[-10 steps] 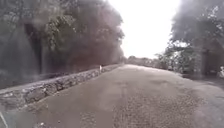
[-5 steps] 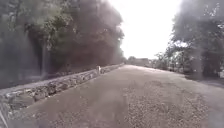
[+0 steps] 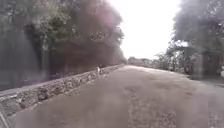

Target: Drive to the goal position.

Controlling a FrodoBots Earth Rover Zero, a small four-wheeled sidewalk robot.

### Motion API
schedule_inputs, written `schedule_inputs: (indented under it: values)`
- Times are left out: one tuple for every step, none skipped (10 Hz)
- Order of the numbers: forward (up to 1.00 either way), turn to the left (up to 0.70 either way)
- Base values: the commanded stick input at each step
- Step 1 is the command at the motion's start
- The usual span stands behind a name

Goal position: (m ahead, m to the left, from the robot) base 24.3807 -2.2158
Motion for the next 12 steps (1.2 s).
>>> schedule_inputs:
  values:
    - [0.5, 0.0]
    - [0.5, 0.0]
    - [0.5, 0.0]
    - [0.5, 0.0]
    - [0.5, 0.0]
    - [0.5, 0.0]
    - [0.5, 0.0]
    - [0.5, 0.0]
    - [0.5, 0.0]
    - [0.5, -0.31]
    - [0.5, -0.05]
    - [0.5, 0.0]
